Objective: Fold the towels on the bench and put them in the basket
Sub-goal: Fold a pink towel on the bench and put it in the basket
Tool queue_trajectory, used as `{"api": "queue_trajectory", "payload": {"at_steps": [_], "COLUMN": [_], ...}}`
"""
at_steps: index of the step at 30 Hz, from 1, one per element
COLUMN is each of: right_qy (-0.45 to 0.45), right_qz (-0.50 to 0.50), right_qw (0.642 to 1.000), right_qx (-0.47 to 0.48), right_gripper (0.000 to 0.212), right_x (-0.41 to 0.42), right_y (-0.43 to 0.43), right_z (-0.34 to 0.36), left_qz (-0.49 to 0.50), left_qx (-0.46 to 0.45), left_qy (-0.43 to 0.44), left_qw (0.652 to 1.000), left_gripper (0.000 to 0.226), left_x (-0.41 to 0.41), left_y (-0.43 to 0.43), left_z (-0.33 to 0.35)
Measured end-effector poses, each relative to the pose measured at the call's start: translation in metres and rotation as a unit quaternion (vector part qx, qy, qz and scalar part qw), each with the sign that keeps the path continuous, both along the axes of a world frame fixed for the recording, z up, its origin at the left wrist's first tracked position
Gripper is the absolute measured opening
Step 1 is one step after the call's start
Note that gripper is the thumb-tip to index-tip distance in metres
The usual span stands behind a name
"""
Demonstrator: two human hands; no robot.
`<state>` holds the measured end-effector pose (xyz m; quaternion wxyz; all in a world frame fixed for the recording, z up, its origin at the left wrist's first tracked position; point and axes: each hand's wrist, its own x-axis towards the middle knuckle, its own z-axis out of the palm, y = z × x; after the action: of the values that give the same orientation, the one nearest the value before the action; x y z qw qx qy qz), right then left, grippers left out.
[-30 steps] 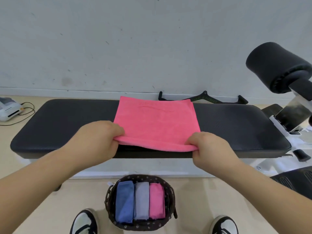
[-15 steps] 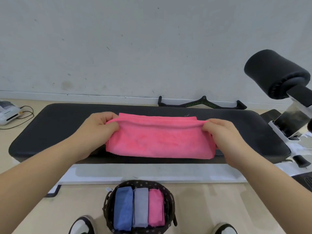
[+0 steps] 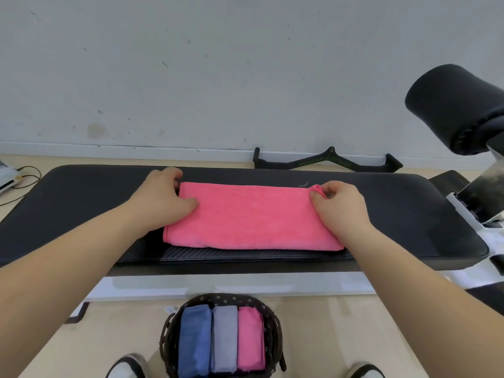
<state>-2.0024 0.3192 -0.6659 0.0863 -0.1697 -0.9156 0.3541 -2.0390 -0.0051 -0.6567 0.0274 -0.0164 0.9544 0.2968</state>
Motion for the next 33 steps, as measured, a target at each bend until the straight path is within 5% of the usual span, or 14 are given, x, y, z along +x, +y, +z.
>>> {"api": "queue_trajectory", "payload": {"at_steps": [5, 8, 11, 14, 18, 22, 25, 27, 30, 33], "right_qy": [0.032, 0.088, -0.034, -0.153, -0.142, -0.061, 0.046, 0.039, -0.010, -0.020], "right_qz": [0.005, 0.133, 0.254, 0.277, 0.275, 0.270, 0.157, 0.085, 0.042, 0.035], "right_qw": [0.969, 0.959, 0.935, 0.913, 0.917, 0.946, 0.982, 0.995, 0.978, 0.958], "right_qx": [0.243, 0.233, 0.245, 0.257, 0.250, 0.170, 0.092, -0.019, -0.203, -0.283], "right_gripper": [0.045, 0.051, 0.063, 0.066, 0.071, 0.064, 0.039, 0.027, 0.023, 0.025], "right_x": [0.006, 0.013, 0.024, 0.030, 0.035, 0.033, 0.025, 0.026, 0.030, 0.030], "right_y": [-0.013, -0.035, -0.056, -0.063, -0.078, -0.077, -0.052, -0.035, -0.018, -0.009], "right_z": [0.006, 0.015, 0.005, -0.009, -0.010, 0.001, 0.015, 0.021, 0.019, 0.011], "left_qz": [0.006, 0.023, 0.039, 0.052, 0.107, 0.124, 0.096, 0.063, 0.019, -0.027], "left_qx": [0.065, 0.097, 0.135, 0.200, 0.313, 0.358, 0.339, 0.336, 0.308, 0.275], "left_qy": [-0.056, -0.078, -0.049, -0.029, -0.050, -0.041, -0.018, -0.016, -0.002, -0.007], "left_qw": [0.996, 0.992, 0.989, 0.978, 0.942, 0.924, 0.936, 0.940, 0.951, 0.961], "left_gripper": [0.030, 0.025, 0.025, 0.019, 0.015, 0.009, 0.020, 0.026, 0.022, 0.020], "left_x": [0.005, 0.010, 0.016, 0.022, 0.025, 0.025, 0.028, 0.030, 0.036, 0.038], "left_y": [0.007, 0.009, 0.008, 0.007, 0.007, 0.016, 0.040, 0.066, 0.109, 0.144], "left_z": [0.008, 0.009, 0.012, 0.018, 0.029, 0.049, 0.056, 0.058, 0.059, 0.051]}}
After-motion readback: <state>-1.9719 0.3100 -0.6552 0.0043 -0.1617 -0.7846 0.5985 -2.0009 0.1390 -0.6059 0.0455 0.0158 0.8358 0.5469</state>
